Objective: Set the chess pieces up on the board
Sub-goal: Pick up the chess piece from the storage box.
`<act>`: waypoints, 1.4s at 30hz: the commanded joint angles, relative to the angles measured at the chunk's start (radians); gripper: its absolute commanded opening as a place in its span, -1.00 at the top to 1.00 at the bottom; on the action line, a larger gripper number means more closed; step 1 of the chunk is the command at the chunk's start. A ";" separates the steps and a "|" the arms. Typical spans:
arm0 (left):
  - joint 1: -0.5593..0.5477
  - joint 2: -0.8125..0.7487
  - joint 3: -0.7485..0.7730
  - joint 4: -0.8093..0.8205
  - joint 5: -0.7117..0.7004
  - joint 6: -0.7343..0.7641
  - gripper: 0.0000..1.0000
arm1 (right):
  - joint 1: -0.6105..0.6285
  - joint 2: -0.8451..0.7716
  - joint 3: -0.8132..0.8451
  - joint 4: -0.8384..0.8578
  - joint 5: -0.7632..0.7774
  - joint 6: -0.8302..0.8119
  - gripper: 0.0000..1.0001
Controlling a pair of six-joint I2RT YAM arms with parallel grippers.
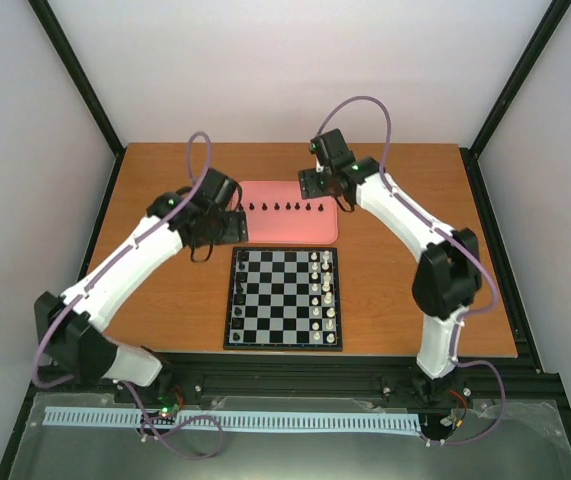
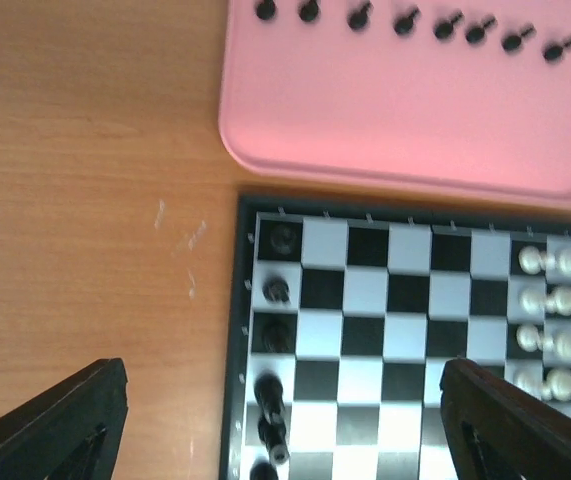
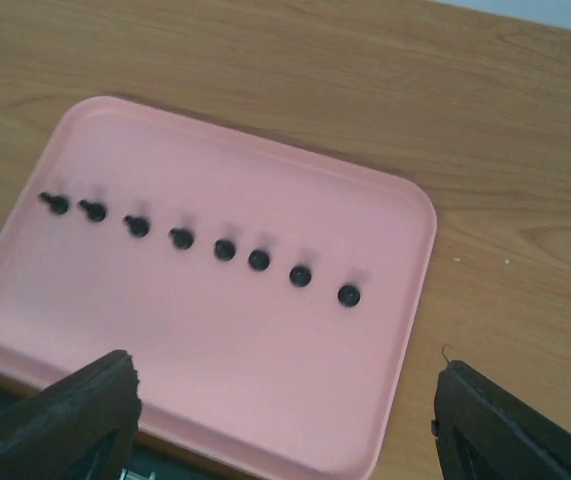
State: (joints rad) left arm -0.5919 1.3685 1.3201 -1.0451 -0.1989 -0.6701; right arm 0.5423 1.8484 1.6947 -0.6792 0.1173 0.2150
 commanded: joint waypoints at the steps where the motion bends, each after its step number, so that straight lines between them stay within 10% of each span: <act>1: 0.147 0.105 0.106 0.018 0.110 0.176 -0.75 | -0.027 0.163 0.169 -0.107 -0.009 -0.006 -0.77; 13: 0.311 0.258 0.171 0.067 0.214 0.250 -0.81 | -0.110 0.489 0.462 -0.255 -0.073 0.016 -0.19; 42: 0.313 0.285 0.161 0.068 0.200 0.253 -0.99 | -0.125 0.605 0.474 -0.243 -0.117 -0.006 0.08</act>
State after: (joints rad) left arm -0.2878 1.6550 1.4578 -0.9859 0.0040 -0.4385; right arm 0.4221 2.4275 2.1212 -0.9119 -0.0013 0.2207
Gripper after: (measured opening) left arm 0.998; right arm 0.463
